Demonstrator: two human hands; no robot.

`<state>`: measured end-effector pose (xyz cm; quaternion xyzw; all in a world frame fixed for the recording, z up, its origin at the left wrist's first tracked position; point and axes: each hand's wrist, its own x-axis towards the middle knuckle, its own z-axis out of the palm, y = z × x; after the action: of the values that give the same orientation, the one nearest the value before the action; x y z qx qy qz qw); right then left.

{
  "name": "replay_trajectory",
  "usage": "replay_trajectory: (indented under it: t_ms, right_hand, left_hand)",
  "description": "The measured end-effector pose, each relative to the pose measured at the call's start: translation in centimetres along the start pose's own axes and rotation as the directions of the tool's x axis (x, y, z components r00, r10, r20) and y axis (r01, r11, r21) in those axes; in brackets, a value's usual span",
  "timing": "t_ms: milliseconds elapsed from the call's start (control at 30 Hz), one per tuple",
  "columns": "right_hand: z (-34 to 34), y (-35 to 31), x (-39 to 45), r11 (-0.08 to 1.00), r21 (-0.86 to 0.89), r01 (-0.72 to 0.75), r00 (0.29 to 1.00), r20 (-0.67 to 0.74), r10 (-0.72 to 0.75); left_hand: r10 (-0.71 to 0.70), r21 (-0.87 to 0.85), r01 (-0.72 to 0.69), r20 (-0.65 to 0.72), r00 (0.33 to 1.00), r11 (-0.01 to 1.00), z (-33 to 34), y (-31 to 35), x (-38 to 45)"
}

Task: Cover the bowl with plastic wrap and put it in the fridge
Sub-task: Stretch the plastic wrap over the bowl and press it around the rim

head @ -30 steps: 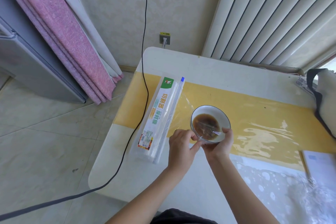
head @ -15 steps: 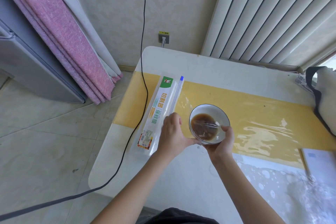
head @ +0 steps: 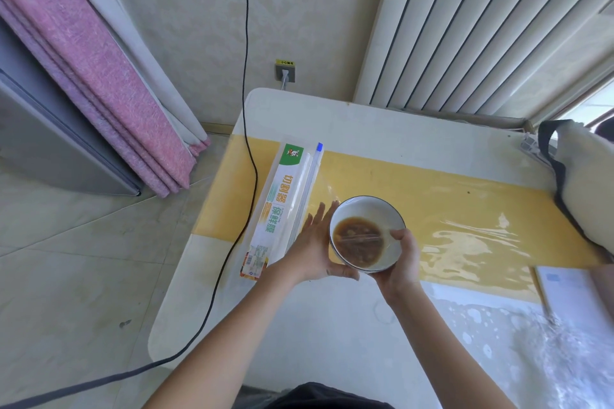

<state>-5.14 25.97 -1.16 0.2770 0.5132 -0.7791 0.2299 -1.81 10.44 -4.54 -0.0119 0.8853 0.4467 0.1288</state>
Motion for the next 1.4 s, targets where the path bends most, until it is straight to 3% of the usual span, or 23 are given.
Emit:
replay_trajectory:
  t_ms: [167, 500, 600, 700, 800, 867, 900, 933, 1000, 1100, 1233, 1400]
  right_hand:
    - [0.3, 0.1, 0.2, 0.999, 0.035, -0.017, 1.000, 0.018, 0.016]
    - [0.5, 0.1, 1.3, 0.997, 0.062, -0.034, 0.999, -0.020, 0.036]
    - [0.3, 0.2, 1.7, 0.993, 0.117, -0.023, 0.998, -0.060, 0.030]
    - [-0.3, -0.2, 1.9, 0.994, 0.113, -0.013, 0.995, -0.095, 0.024]
    - [-0.8, -0.3, 2.2, 0.990, 0.138, -0.022, 0.994, -0.106, 0.037]
    - [-1.0, -0.4, 2.3, 0.988, 0.154, -0.031, 0.994, -0.102, 0.047]
    - [-1.1, -0.4, 2.4, 0.987, 0.157, -0.035, 0.994, -0.098, 0.051]
    - [-1.3, -0.3, 2.6, 0.986, 0.160, -0.039, 0.994, -0.097, 0.055]
    - [-1.7, 0.0, 2.9, 0.985, 0.167, -0.044, 0.993, -0.105, 0.062]
    - [-2.1, 0.9, 3.5, 0.982, 0.176, -0.065, 0.988, -0.125, 0.087]
    - [-1.8, 1.7, 4.3, 0.976, 0.169, -0.135, 0.976, -0.147, 0.161]
    - [-1.9, 2.4, 5.4, 0.977, 0.163, -0.137, 0.971, -0.171, 0.164]
  left_hand:
    - [-0.022, -0.046, 0.022, -0.011, 1.000, 0.999, -0.1, 0.0, 0.2]
    - [-0.039, 0.120, 0.039, -0.004, 0.999, 0.992, 0.0, -0.7, 1.0]
    - [-0.036, 0.327, 0.006, 0.085, 0.996, 0.945, -0.9, -0.2, 0.5]
    - [0.018, 0.513, -0.113, 0.186, 0.982, 0.851, -2.2, 0.3, -0.2]
    - [-0.001, 0.412, -0.092, 0.220, 0.975, 0.906, -4.6, 1.0, -0.3]
    - [-0.025, 0.218, 0.008, 0.075, 0.997, 0.976, -6.2, 0.7, 0.3]
    - [0.013, 0.207, -0.004, -0.042, 0.999, 0.978, -6.7, 0.4, 0.9]
    - [0.072, 0.294, -0.033, -0.123, 0.990, 0.955, -7.0, -0.1, 1.7]
    - [0.128, 0.567, -0.053, -0.093, 0.987, 0.822, -7.0, -0.9, 3.3]
    - [0.022, 0.763, -0.008, -0.008, 1.000, 0.646, -6.3, -1.5, 4.8]
    - [-0.064, 0.776, 0.041, -0.001, 0.998, 0.630, -5.8, -2.4, 5.3]
    - [-0.060, 0.753, 0.058, -0.024, 0.998, 0.656, -5.6, -3.6, 5.2]
